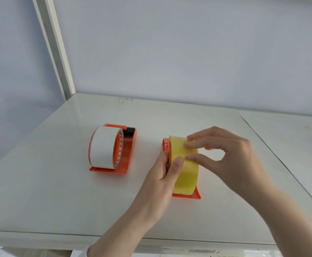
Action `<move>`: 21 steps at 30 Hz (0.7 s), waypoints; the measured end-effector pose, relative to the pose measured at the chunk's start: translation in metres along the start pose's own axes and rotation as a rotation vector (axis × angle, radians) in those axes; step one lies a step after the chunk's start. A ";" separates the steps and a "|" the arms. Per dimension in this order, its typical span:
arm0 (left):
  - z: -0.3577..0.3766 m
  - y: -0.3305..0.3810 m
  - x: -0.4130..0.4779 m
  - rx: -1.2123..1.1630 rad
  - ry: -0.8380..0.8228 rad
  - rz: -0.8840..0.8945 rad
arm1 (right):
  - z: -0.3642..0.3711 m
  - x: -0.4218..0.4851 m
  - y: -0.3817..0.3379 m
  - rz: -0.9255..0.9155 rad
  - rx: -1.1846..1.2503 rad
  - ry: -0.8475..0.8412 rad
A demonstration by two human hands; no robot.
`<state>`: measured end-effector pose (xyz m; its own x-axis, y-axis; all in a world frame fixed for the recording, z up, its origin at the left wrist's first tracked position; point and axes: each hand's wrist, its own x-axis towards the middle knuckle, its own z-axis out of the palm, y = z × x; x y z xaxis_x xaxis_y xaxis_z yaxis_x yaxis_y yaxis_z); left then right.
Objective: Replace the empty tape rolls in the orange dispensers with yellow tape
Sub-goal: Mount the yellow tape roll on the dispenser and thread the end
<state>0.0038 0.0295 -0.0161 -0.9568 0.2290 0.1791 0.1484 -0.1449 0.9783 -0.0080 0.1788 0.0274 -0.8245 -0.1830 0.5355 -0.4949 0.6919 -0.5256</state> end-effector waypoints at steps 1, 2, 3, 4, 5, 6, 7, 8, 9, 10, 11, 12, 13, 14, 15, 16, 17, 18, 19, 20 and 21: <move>0.000 0.000 0.000 -0.007 0.000 -0.004 | 0.000 0.002 0.000 -0.043 -0.057 0.007; 0.001 0.000 0.000 -0.014 -0.002 -0.008 | 0.000 0.005 0.001 -0.101 -0.128 0.016; 0.001 -0.001 0.000 -0.021 -0.001 -0.011 | 0.000 0.007 0.002 -0.168 -0.200 0.028; 0.001 -0.001 0.000 -0.029 -0.001 -0.016 | 0.000 0.010 0.004 -0.225 -0.260 0.035; 0.000 -0.001 0.000 -0.035 0.000 -0.019 | -0.001 0.014 0.005 -0.262 -0.296 0.032; 0.000 -0.002 -0.001 -0.037 -0.003 -0.025 | -0.003 0.018 0.005 -0.263 -0.299 0.014; 0.000 -0.002 -0.001 -0.032 -0.011 -0.030 | -0.005 0.023 0.003 -0.223 -0.274 -0.011; 0.000 -0.002 -0.002 -0.025 -0.025 -0.037 | -0.007 0.028 0.000 -0.154 -0.229 -0.041; 0.000 -0.003 -0.002 -0.020 -0.037 -0.045 | -0.008 0.036 -0.001 -0.079 -0.180 -0.086; 0.000 -0.004 -0.003 -0.015 -0.038 -0.052 | -0.007 0.044 0.001 -0.004 -0.130 -0.149; -0.001 -0.007 -0.003 -0.011 -0.032 -0.059 | -0.006 0.054 0.004 0.078 -0.067 -0.223; -0.001 -0.008 -0.003 -0.013 -0.026 -0.069 | -0.003 0.065 0.009 0.159 0.026 -0.269; -0.002 -0.009 -0.003 -0.014 -0.025 -0.087 | -0.001 0.076 0.015 0.236 0.140 -0.275; -0.003 -0.009 -0.003 -0.017 -0.028 -0.105 | 0.002 0.086 0.023 0.316 0.253 -0.258; -0.003 -0.009 -0.003 -0.014 -0.032 -0.119 | 0.004 0.095 0.030 0.403 0.341 -0.238; -0.004 -0.010 -0.004 -0.008 -0.032 -0.128 | 0.006 0.101 0.037 0.491 0.405 -0.235; -0.004 -0.010 -0.004 0.002 -0.025 -0.135 | 0.007 0.103 0.041 0.579 0.476 -0.259; -0.004 -0.009 -0.004 0.009 -0.012 -0.141 | 0.007 0.102 0.043 0.662 0.565 -0.294; -0.004 -0.009 -0.003 0.012 -0.003 -0.145 | 0.007 0.100 0.044 0.727 0.657 -0.324; -0.003 -0.008 -0.003 0.011 -0.003 -0.148 | 0.007 0.096 0.044 0.761 0.737 -0.347; -0.003 -0.007 -0.002 0.014 -0.005 -0.155 | 0.005 0.091 0.044 0.768 0.802 -0.367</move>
<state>0.0035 0.0272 -0.0236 -0.9672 0.2526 0.0266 0.0028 -0.0943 0.9955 -0.1058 0.1890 0.0498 -0.9474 -0.1895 -0.2580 0.2442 0.0935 -0.9652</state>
